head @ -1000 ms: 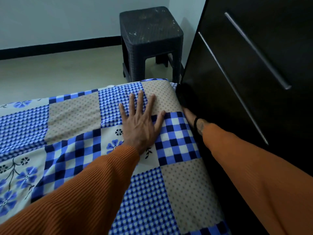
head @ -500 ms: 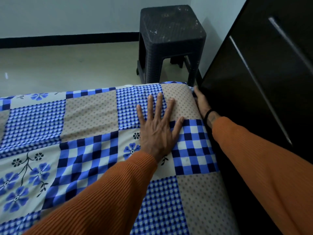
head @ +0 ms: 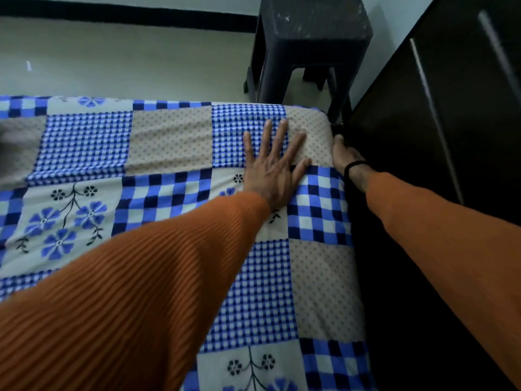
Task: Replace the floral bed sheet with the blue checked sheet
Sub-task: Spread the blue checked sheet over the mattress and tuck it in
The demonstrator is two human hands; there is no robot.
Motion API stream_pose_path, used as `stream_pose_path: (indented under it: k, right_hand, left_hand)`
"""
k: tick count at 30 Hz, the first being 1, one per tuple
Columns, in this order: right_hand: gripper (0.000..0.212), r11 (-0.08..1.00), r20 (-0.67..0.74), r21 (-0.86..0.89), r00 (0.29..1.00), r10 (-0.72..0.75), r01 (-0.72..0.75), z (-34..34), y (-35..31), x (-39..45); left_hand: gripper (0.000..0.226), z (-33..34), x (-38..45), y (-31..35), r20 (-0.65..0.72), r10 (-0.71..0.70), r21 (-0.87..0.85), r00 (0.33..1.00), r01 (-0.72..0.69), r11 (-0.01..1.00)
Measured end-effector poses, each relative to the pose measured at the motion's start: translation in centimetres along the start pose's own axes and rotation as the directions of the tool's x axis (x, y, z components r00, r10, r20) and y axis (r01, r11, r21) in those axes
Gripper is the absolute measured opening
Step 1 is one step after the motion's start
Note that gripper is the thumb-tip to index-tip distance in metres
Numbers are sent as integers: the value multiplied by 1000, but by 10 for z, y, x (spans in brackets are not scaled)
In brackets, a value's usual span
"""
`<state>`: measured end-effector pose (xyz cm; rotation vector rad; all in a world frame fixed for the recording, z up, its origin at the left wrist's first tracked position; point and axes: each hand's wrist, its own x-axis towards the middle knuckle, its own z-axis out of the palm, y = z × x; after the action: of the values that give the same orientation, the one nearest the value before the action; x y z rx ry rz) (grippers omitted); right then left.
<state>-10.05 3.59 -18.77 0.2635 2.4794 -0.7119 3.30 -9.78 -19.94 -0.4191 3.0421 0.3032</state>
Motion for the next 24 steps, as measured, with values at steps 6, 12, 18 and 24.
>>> stream_pose_path:
  k: [6,12,18,24]
  right_hand:
    - [87,976,-135,-108,970,-200,187,38,53,-114]
    - [80,831,-196,-413,855,-480,372,57,147,-213]
    - [81,371,295,-579,611,-735,726,91,229,-354]
    - [78,-171,773,-262,101,-626,950,111,270,-444]
  left_hand:
    - [70,-10,-67,6,-13,-90,-52,996,89,995]
    - [70,-6,-263,21,24,-178,-115,984,179,977]
    - [74,-6,-423,10,120,-264,-70,957,273,959]
    - [76,-5,-560,-6,203,-382,-60,902,401,914]
